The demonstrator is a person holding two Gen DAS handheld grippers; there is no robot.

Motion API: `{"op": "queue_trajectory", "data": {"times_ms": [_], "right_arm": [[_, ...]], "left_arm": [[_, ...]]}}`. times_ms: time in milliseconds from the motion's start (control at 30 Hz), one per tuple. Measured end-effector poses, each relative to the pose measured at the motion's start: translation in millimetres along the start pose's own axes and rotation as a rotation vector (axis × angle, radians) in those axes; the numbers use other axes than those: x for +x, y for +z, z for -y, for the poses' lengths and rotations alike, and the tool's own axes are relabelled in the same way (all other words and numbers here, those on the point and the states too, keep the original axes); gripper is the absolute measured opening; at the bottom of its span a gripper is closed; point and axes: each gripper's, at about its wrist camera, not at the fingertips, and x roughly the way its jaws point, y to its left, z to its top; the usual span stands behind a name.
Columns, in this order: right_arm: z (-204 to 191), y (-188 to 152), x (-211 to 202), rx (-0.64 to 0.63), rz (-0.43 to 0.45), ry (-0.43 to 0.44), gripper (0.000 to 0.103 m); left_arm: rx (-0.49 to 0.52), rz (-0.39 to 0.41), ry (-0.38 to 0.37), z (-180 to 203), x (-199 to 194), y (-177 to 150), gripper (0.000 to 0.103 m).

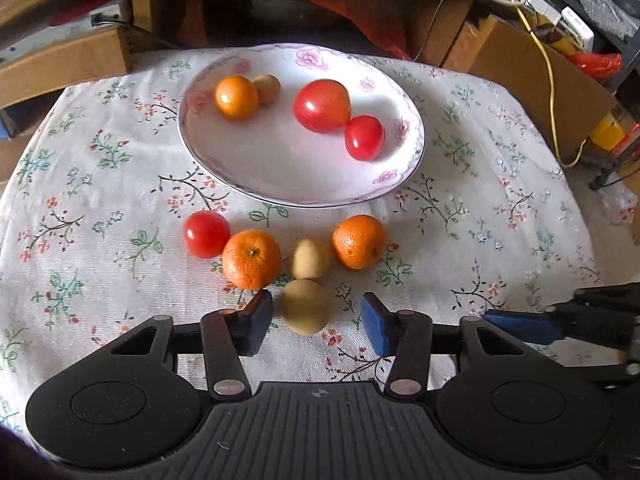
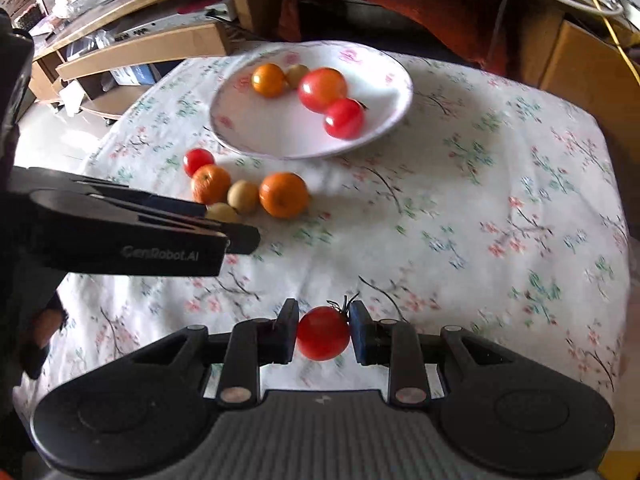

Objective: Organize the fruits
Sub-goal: 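Grasp a red tomato with the right tool while the left tool grasps a brown kiwi, then lift the tomato with the right tool while the left tool lifts the kiwi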

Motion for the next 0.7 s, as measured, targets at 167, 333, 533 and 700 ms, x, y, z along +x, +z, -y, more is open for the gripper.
{"op": "queue_trajectory", "data": {"times_ms": [167, 333, 533, 700], "right_arm": [[8.0, -1.0, 4.3, 0.024, -0.013, -0.003, 0.019], [7.0, -1.7, 0.7, 0.025, 0.002, 0.003, 0.019], [-1.1, -11.0, -3.5, 0.002, 0.007, 0.009, 0.019], [-16.9, -22.2, -5.5, -0.037, 0.001, 0.020, 0.019]], "left_arm": [[-0.012, 0.022, 0.028, 0.4, 1.4, -0.7, 0.038], [0.027, 0.020, 0.050, 0.7, -4.4, -7.5, 0.033], [0.048, -0.004, 0.041, 0.1, -26.8, -26.7, 0.033], [0.087, -0.026, 0.040, 0.7, -42.6, -50.5, 0.033]]}}
